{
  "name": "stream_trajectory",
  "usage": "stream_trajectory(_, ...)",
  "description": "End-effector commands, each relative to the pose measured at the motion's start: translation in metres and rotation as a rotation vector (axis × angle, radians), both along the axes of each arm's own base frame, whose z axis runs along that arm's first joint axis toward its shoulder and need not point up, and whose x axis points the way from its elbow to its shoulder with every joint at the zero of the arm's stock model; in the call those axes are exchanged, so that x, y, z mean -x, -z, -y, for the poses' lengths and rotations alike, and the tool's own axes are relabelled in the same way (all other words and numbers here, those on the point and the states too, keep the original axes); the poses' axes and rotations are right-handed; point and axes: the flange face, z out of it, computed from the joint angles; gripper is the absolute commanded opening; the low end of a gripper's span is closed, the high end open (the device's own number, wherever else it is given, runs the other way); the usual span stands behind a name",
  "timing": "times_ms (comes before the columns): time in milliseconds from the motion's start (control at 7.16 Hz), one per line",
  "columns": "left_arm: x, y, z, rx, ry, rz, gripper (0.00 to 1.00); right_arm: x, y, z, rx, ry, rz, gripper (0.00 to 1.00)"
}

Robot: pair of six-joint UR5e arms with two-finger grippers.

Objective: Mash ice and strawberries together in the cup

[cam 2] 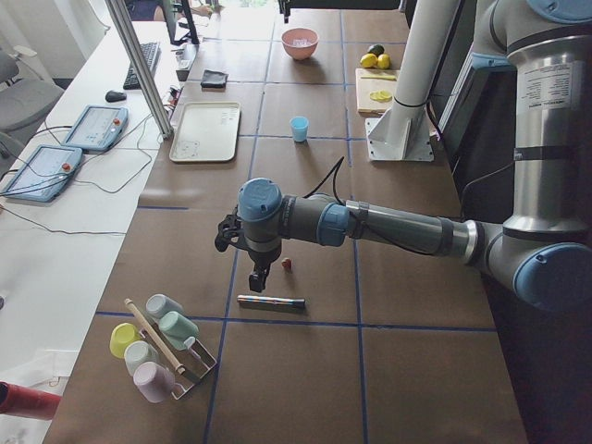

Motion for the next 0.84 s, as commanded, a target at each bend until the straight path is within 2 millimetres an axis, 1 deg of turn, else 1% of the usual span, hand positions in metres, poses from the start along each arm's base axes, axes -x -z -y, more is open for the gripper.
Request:
stream_trajectory(0,-0.001,0.004,0.013,-0.027,-0.004,-0.007,1.00,-0.095,-0.082,-0.068,0.002,0.022,-0.021,0.99)
stream_trajectory(140,-0.001,0.003,0.013,-0.027,-0.004,-0.007,1.00,-0.115,-0.107,-0.098,0.063,-0.020,-0.026,0.99)
stream_trajectory(279,-0.003,0.015,0.013,-0.083,-0.004,-0.012,1.00,-0.120,-0.115,-0.101,0.082,-0.038,-0.026,0.99)
stream_trajectory(419,-0.029,0.016,0.013,-0.030,-0.003,-0.022,1.00,-0.120,-0.117,-0.099,0.090,-0.044,-0.026,0.99)
stream_trajectory(558,-0.067,0.015,0.011,0.054,-0.008,-0.024,1.00,-0.120,-0.116,-0.098,0.089,-0.043,-0.020,0.99)
stream_trajectory(698,-0.113,0.011,0.007,0.101,-0.041,-0.023,1.00,-0.119,-0.115,-0.098,0.088,-0.042,-0.013,0.99)
